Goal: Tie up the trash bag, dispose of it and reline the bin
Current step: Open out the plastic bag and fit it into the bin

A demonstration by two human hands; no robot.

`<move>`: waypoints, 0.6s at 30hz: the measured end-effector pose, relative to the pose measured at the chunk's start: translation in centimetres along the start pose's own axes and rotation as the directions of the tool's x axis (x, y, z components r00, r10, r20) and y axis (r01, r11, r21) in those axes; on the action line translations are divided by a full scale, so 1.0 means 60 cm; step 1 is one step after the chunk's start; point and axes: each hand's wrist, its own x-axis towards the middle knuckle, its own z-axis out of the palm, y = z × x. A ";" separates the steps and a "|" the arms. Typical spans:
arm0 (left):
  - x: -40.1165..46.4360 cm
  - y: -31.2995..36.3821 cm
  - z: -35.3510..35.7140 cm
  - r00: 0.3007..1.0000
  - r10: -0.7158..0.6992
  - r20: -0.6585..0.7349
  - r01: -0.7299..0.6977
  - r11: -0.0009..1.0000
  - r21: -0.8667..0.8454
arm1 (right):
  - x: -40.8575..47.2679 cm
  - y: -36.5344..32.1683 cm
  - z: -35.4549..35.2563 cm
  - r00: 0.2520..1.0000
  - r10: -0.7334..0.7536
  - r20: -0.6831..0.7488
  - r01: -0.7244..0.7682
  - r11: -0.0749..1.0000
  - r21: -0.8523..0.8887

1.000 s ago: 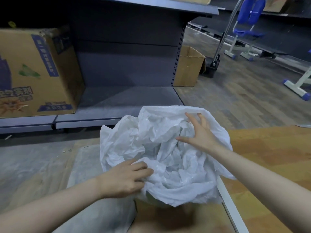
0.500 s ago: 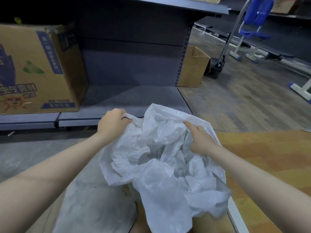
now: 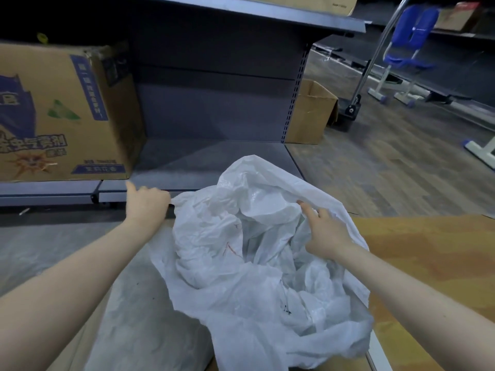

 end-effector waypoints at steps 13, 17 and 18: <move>0.072 0.069 -0.108 0.888 0.438 -0.144 -0.453 0.774 -0.442 | 0.039 -0.031 -0.005 0.954 -0.173 -0.246 0.170 0.985 -0.034; 0.092 0.097 -0.095 0.912 0.409 0.002 -0.366 0.817 -0.446 | 0.050 -0.016 0.018 0.913 -0.325 -0.247 0.360 0.927 0.110; 0.094 0.096 -0.086 0.933 0.359 -0.023 -0.313 0.779 -0.543 | 0.048 -0.016 0.017 0.914 -0.323 -0.245 0.360 0.924 0.126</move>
